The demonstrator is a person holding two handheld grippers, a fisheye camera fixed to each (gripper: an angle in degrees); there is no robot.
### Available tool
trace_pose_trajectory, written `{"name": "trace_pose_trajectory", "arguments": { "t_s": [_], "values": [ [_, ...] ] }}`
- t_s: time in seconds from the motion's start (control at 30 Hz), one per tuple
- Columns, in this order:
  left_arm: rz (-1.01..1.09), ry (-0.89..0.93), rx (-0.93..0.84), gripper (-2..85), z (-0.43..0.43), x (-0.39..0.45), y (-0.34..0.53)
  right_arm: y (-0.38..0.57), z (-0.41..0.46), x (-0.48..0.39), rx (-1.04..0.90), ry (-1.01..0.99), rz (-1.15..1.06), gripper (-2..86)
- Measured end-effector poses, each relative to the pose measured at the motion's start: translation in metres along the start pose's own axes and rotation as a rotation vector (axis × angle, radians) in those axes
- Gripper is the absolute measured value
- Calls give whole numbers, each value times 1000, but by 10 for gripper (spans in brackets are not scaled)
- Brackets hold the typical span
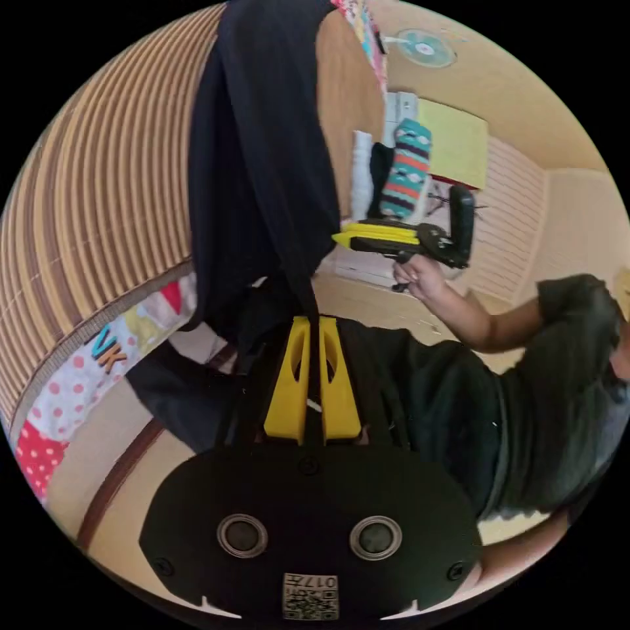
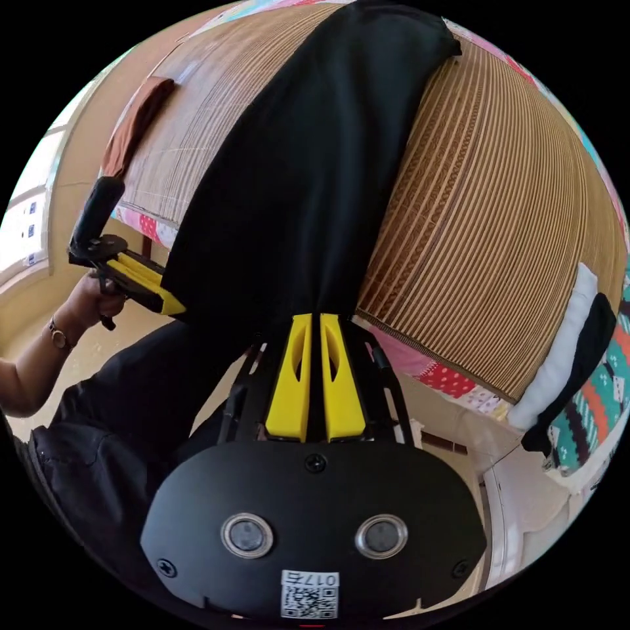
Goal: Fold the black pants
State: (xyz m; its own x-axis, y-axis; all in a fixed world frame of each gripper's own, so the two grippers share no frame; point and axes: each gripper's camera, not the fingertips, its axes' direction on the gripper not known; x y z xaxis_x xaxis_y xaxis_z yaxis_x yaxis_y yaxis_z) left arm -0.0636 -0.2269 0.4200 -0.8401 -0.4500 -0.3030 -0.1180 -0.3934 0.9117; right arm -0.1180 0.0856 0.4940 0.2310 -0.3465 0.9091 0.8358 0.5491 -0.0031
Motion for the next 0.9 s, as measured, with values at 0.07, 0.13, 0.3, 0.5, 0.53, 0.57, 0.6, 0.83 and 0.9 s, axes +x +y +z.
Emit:
{"name": "trace_pose_trajectory", "arguments": {
  "t_s": [0.07,0.13,0.3,0.5,0.53,0.57,0.6,0.83,0.9],
  "values": [
    [80,173,32,-5,-19,14,11,16,-19,3,40,-39,26,25],
    [54,92,1,-3,-23,15,17,30,-21,13,57,-45,62,24],
    [-173,-155,-27,16,7,-22,31,29,50,41,-99,-46,87,27],
    [-251,-197,246,78,-39,-19,50,45,7,136,174,-378,308,64],
    [-228,-190,328,81,-55,-13,47,45,5,149,197,-422,324,68],
    [-203,-178,381,89,-68,-10,39,41,4,173,234,-510,353,79],
    [-189,-168,395,95,-72,-10,33,34,4,194,269,-592,371,90],
    [-19,-124,385,113,-81,-13,-93,-59,-2,251,361,-793,281,131],
    [11,-95,371,108,-75,-8,-122,-94,-4,248,352,-799,211,126]
  ]
}}
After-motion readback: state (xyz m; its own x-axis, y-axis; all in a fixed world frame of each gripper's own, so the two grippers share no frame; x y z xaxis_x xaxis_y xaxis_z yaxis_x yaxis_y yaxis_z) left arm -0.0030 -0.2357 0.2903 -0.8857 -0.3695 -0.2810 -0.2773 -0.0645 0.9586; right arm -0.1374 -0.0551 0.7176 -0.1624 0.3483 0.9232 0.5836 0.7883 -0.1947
